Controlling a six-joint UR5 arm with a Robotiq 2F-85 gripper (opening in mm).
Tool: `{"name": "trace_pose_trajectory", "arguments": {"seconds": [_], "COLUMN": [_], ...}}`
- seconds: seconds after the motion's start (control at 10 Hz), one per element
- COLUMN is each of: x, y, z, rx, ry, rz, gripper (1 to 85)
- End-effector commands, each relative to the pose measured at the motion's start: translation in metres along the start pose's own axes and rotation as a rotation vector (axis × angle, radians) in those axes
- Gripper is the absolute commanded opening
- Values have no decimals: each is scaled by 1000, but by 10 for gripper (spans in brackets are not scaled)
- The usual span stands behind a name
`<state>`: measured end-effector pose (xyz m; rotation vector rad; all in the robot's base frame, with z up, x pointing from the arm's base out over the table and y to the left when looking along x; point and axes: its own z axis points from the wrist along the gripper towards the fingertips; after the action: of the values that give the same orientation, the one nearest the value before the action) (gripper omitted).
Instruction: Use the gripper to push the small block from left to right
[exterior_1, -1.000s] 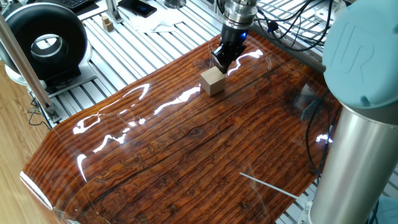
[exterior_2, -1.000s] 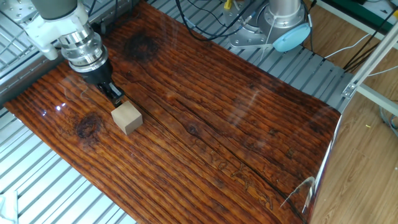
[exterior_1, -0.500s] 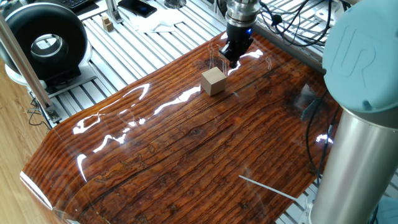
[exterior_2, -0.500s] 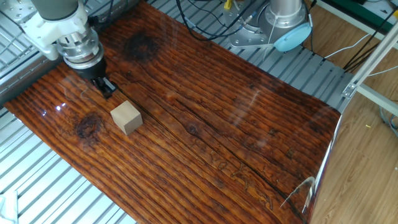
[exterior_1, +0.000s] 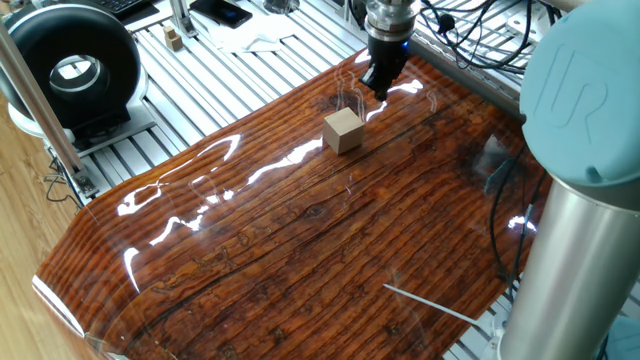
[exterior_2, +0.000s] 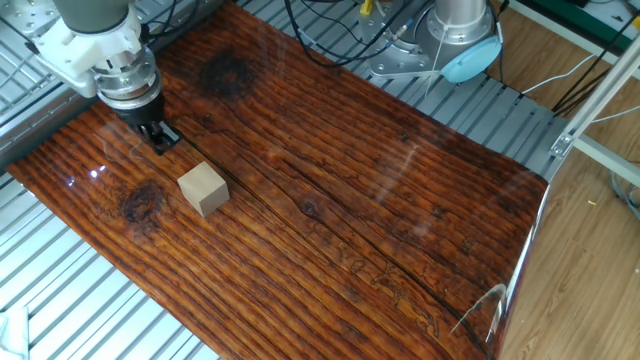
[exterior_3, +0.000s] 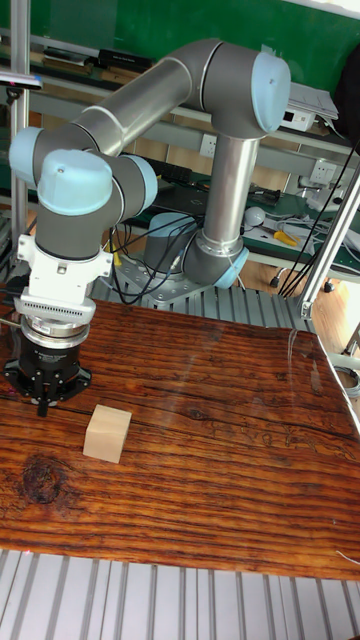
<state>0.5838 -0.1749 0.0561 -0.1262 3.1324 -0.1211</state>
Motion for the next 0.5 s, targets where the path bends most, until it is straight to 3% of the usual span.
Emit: {"name": "trace_pose_trajectory", "arguments": {"seconds": [0.0, 0.4], "x": [-6, -6], "y": [-6, -1], "z": [-1, -1], "rx": [18, -2], "ry": [-22, -23], "rz": [-22, -66], "gripper": [10, 10]}}
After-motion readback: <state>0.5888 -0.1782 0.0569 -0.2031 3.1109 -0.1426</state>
